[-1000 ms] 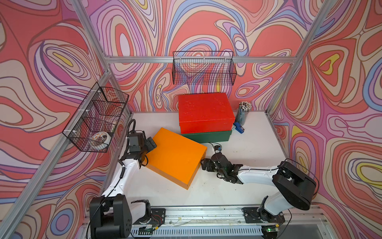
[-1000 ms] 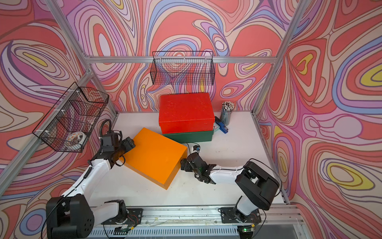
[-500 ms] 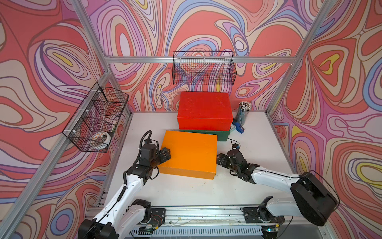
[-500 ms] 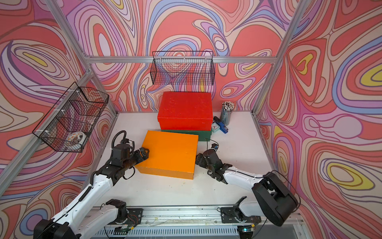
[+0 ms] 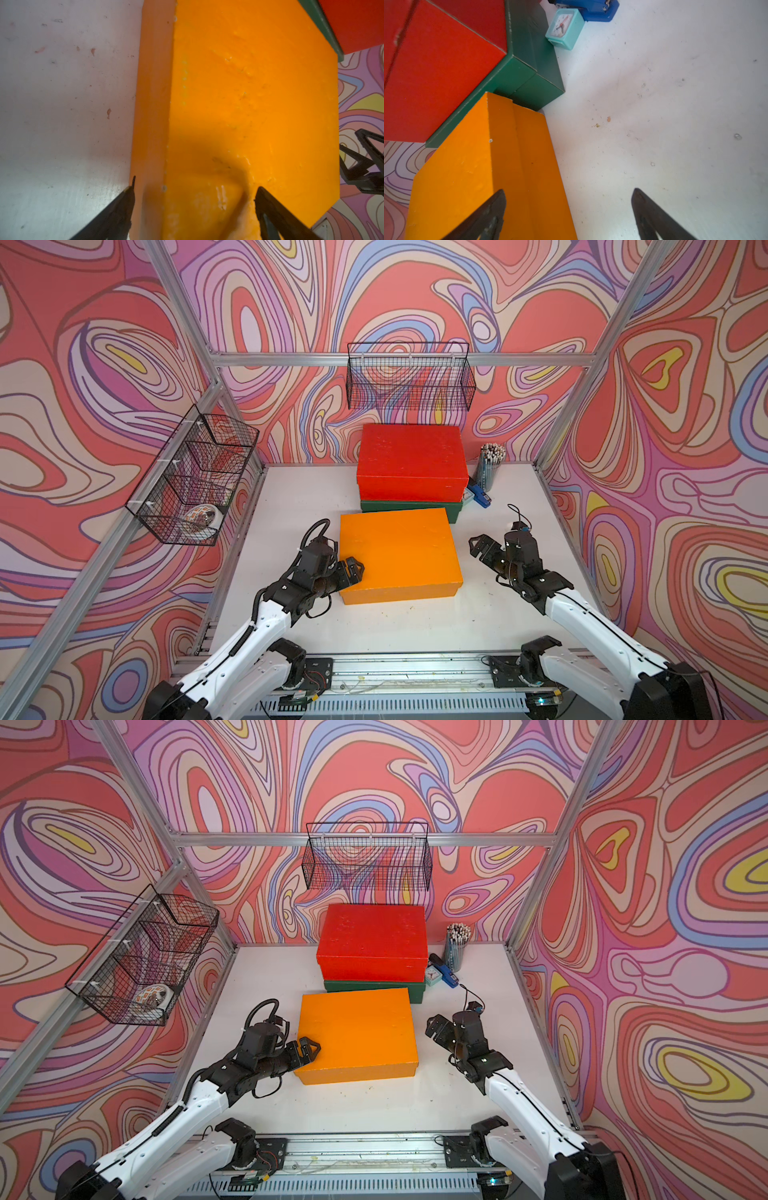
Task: Stack the shoeboxes
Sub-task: Move the shoebox to the center of the board, then pick up the shoebox from the center of the board.
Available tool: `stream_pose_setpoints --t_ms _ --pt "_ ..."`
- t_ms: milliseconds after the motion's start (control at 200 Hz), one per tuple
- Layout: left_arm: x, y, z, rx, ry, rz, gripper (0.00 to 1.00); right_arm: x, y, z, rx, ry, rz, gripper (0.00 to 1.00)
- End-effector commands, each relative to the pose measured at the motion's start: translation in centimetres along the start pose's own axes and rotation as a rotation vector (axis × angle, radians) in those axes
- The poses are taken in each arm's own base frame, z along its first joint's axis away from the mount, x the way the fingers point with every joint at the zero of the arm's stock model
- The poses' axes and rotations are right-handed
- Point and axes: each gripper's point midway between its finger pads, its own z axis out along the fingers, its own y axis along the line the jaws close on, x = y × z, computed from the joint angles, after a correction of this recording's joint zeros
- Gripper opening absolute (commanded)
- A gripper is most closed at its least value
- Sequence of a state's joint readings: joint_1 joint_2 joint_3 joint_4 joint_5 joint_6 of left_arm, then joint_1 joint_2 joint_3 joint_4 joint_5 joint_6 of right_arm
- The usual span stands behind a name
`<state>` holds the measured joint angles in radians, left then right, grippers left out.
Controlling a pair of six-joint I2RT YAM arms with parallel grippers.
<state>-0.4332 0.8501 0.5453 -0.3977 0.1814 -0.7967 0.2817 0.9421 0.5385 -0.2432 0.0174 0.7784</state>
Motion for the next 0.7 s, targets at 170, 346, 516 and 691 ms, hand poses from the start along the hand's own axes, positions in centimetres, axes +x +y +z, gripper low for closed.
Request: stream_pose_setpoints --t_ms 170,346,516,691 --pt "-2.1 -3.2 -2.6 0.059 -0.022 0.079 0.98 -0.5 6.6 -2.2 -0.261 0.097 -0.105 0.98" --pt "-2.2 -2.8 -2.0 0.054 0.015 0.065 0.98 1.4 8.1 -0.3 -0.34 0.225 -0.136 0.98" --pt "-3.0 -1.0 -2.5 0.078 0.004 -0.006 1.0 2.4 8.7 1.2 -0.381 0.284 -0.139 0.98" --pt "-2.5 -1.4 -2.3 0.14 0.031 0.007 1.0 3.0 9.2 2.3 -0.42 0.325 -0.127 0.98"
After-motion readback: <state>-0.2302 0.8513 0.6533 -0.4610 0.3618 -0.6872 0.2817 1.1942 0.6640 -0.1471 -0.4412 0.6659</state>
